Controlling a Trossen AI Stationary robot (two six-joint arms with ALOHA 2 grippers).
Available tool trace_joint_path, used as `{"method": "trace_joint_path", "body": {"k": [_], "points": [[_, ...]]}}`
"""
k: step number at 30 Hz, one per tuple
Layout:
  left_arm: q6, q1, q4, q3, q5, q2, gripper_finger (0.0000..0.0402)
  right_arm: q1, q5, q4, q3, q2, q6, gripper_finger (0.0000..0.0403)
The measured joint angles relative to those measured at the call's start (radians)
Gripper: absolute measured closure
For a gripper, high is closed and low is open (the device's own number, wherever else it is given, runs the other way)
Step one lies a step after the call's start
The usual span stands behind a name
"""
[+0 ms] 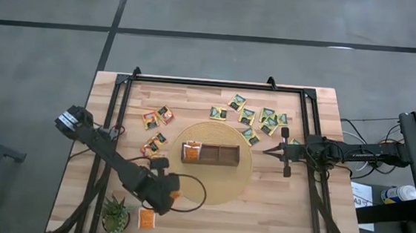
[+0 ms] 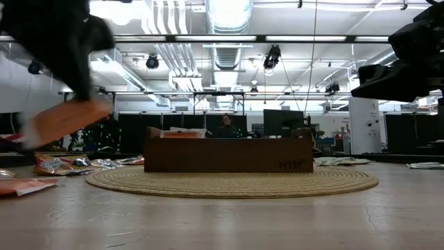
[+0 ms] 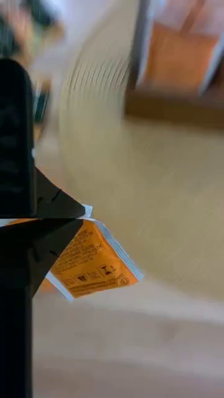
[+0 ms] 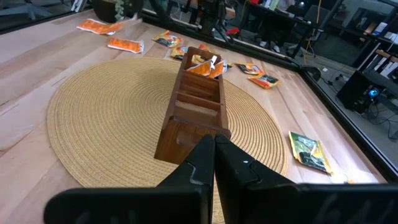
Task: Pick & Place Tea
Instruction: Put the white orange tea bag into the left section of the wooden organizer
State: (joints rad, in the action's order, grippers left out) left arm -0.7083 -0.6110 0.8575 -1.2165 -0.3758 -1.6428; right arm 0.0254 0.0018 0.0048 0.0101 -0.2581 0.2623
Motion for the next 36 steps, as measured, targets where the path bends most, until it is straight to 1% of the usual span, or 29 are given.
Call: {"method": "trace_joint_path", "body": {"k": [3,8,13,19,25,29,32,36], "points": [[0.054,0.022,0.055,-0.061,-0.104,0.000,0.0401,0.000,0.000,0.000,0.000,0.000,0.000,0.0394],[0.214,0.059,0.055,-0.149,-0.258,-0.018,0.0401,0.000,0.000,0.000,0.000,0.000,0.000,0.0394],[0.375,0.097,0.057,-0.236,-0.371,-0.085,0.0401,0.000,0.000,0.000,0.000,0.000,0.000,0.0394],[0.503,0.132,0.061,-0.353,-0.518,-0.196,0.0401,0.000,0.000,0.000,0.000,0.000,0.000,0.0394],[0.534,0.132,0.091,-0.433,-0.605,-0.289,0.0401,0.000,0.000,0.000,0.000,0.000,0.000,0.0394],[0.588,0.130,0.192,-0.463,-0.623,-0.348,0.0401,0.000,0.000,0.000,0.000,0.000,0.000,0.0394],[0.589,0.135,0.252,-0.473,-0.647,-0.369,0.0401,0.000,0.000,0.000,0.000,0.000,0.000,0.0394],[0.571,0.141,0.295,-0.472,-0.650,-0.373,0.0401,0.000,0.000,0.000,0.000,0.000,0.000,0.0394]]}}
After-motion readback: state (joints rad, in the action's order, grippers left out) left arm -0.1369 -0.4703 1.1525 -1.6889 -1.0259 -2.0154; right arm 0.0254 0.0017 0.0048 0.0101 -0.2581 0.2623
